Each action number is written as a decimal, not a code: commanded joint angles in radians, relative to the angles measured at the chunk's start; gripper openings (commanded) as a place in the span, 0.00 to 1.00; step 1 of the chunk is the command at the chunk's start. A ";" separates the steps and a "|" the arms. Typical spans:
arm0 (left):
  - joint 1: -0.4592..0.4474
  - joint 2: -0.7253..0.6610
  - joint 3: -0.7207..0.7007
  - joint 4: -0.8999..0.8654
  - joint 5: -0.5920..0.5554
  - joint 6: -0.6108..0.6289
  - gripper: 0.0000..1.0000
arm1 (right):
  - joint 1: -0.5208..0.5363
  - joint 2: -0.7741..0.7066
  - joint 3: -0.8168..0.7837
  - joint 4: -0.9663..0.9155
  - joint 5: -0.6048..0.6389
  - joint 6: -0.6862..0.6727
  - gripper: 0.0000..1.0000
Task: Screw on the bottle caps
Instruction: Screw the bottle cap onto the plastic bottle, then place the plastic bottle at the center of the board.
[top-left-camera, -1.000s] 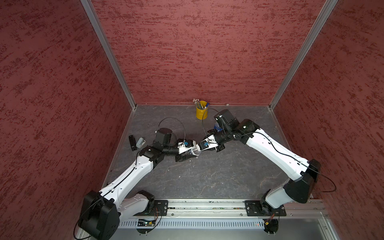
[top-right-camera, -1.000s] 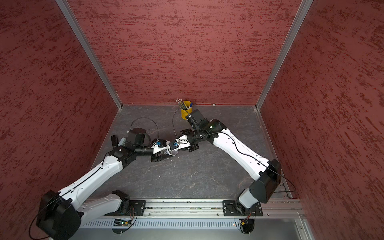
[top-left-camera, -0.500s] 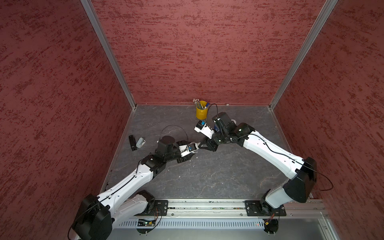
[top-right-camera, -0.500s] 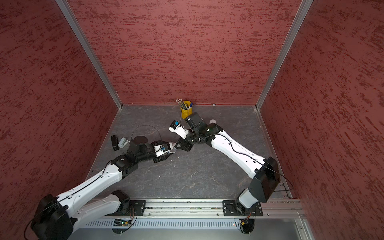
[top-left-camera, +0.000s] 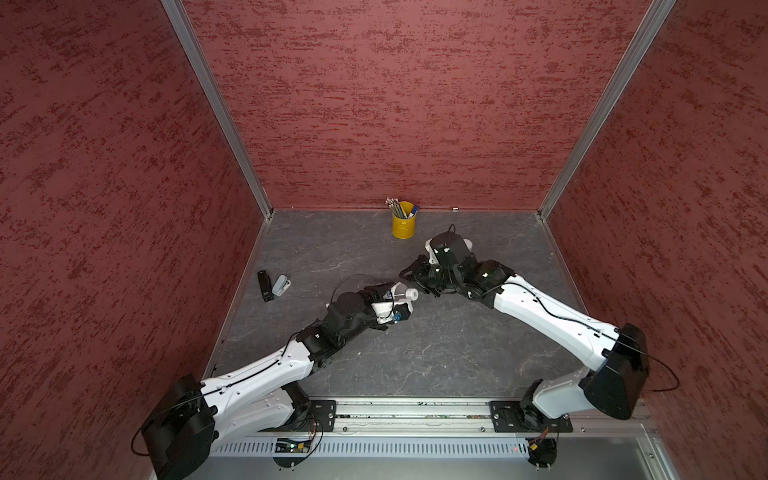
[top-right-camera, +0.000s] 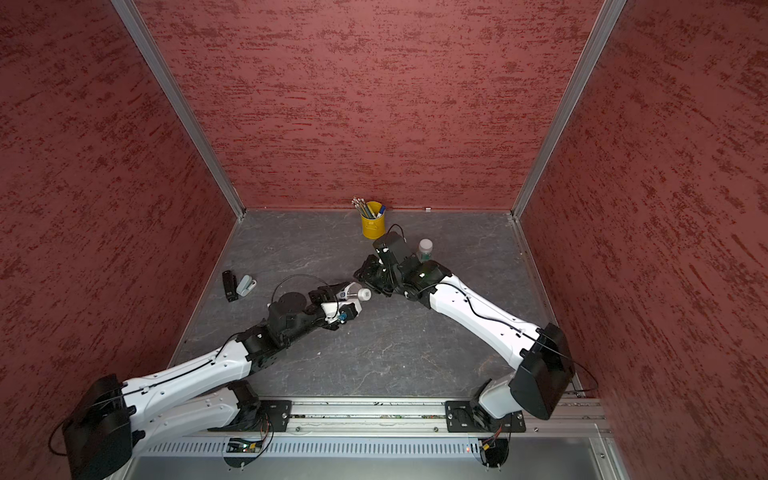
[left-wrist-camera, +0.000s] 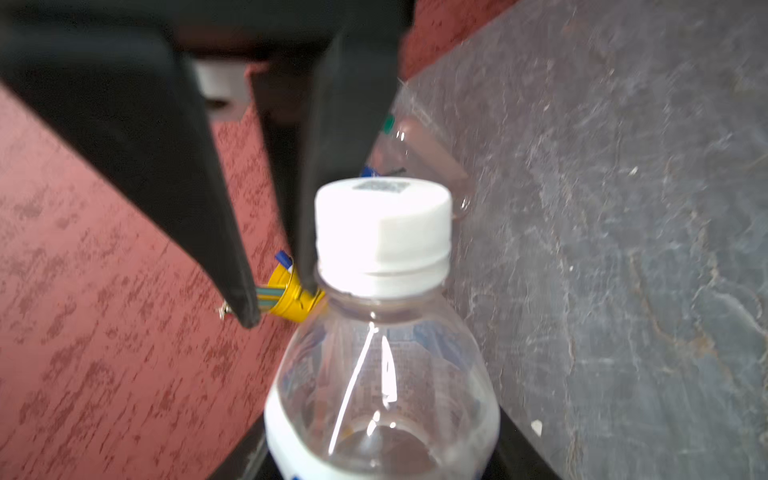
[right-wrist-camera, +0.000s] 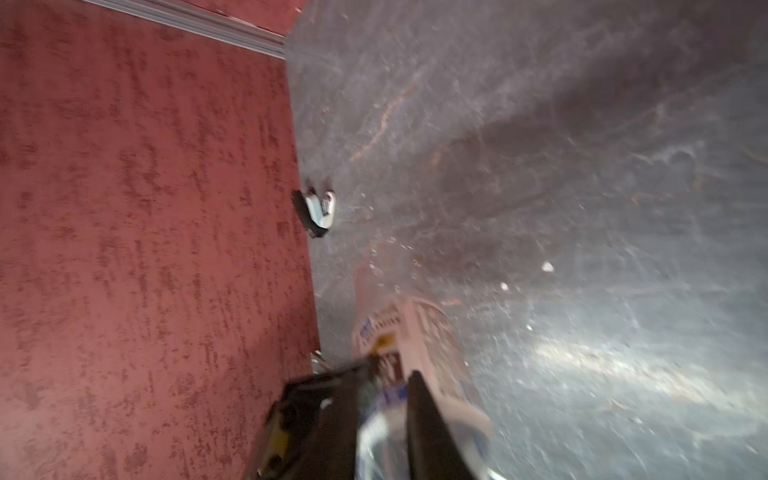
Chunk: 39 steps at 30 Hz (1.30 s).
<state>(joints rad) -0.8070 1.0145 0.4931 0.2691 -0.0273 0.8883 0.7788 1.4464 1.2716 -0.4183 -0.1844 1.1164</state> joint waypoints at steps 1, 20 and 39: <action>0.037 0.009 0.022 0.038 0.050 -0.147 0.46 | 0.010 -0.086 -0.039 0.251 0.103 -0.247 0.33; 0.181 0.036 -0.011 0.176 0.368 -0.679 0.47 | 0.037 -0.094 -0.353 0.711 -0.131 -0.871 0.57; 0.319 -0.131 -0.025 -0.217 0.191 -0.761 1.00 | 0.047 -0.021 -0.419 0.717 0.055 -1.168 0.05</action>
<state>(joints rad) -0.5369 0.9329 0.4671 0.1776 0.2359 0.1806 0.8192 1.4029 0.8803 0.2615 -0.1844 0.0231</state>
